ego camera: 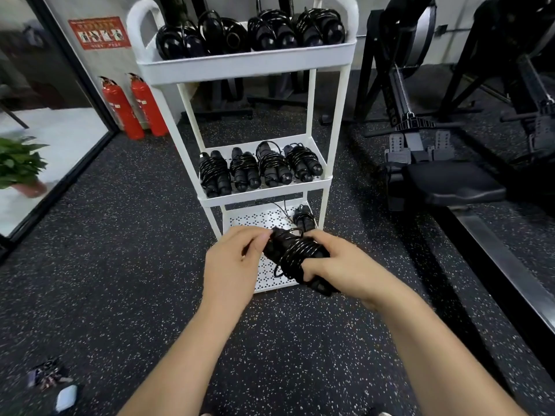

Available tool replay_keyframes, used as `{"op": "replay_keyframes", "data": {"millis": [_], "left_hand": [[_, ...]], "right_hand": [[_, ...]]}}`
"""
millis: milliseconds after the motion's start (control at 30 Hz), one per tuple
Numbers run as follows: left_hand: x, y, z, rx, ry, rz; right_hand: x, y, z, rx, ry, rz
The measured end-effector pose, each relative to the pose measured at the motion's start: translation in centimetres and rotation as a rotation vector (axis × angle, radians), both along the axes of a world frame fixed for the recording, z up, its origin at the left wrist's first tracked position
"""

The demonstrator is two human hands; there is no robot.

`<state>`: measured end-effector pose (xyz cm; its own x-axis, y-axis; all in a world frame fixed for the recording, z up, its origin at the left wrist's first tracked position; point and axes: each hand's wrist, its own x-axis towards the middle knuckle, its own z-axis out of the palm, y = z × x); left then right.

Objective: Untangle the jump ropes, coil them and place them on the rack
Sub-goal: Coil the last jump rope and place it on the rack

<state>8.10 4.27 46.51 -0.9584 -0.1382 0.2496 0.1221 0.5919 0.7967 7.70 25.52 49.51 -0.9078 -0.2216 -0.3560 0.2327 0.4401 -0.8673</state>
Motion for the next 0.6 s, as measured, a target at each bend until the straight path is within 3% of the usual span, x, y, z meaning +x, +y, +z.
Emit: {"op": "replay_keyframes", "data": {"millis": [100, 233, 400, 600], "left_hand": [[-0.4, -0.4, 0.0, 0.21, -0.14, 0.071], [-0.6, -1.0, 0.6, 0.127, -0.22, 0.026], [-0.1, -0.7, 1.0, 0.791, -0.256, -0.068], [0.2, -0.2, 1.1, 0.897, -0.243, -0.109]], "right_hand": [[0.4, -0.6, -0.3, -0.085, -0.004, -0.053], [1.0, -0.8, -0.1, -0.179, 0.014, -0.071], [1.1, -0.7, 1.0, -0.301, 0.03, -0.098], [1.3, -0.5, 1.3, -0.387, 0.041, -0.079]]}}
